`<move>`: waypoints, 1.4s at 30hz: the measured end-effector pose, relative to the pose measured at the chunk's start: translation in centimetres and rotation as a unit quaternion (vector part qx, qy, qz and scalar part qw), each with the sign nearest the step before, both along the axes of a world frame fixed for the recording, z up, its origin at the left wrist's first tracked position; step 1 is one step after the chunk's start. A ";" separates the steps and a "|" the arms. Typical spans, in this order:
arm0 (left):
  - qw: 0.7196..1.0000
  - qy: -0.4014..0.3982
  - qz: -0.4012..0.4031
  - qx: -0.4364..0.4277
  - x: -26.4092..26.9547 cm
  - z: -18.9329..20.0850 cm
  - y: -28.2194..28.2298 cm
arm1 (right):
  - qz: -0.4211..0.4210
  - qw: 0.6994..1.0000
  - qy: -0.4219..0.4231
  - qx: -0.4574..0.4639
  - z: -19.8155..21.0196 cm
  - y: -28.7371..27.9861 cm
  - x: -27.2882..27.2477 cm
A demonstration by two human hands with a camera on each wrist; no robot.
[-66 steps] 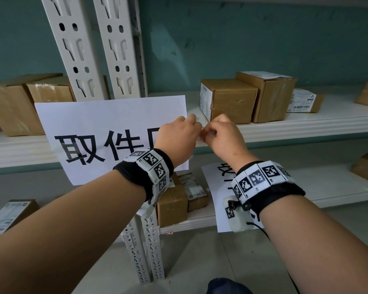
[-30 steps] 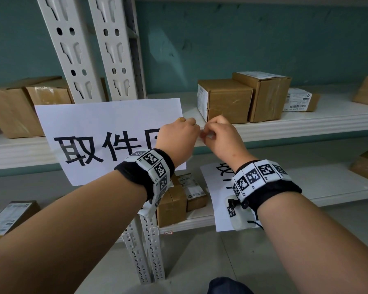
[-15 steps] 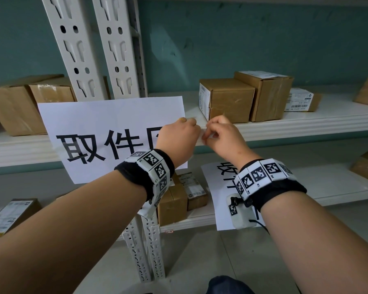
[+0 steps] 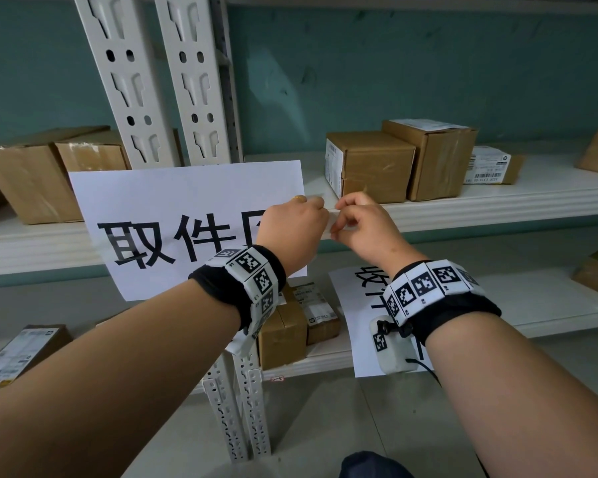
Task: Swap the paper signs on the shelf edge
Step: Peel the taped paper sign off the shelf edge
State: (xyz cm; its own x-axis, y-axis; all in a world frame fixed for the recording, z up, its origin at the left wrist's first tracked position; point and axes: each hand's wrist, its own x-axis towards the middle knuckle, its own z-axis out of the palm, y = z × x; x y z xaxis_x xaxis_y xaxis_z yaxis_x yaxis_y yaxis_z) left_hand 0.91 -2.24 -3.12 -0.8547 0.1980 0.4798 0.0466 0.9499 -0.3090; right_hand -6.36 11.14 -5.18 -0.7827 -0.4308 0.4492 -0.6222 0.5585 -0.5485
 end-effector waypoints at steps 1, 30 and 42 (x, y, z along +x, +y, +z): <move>1.000 0.000 -0.001 0.000 0.0 0.0 0.0 | 0.001 1.000 -0.002 0.001 0.0 0.0 0.0; 0.999 -0.042 -0.010 -0.019 1.9 0.8 0.4 | 0.006 0.997 -0.054 0.046 1.0 0.2 1.5; 0.999 -0.047 -0.016 -0.021 2.6 0.7 0.5 | 0.020 0.995 -0.071 0.068 1.9 0.3 2.3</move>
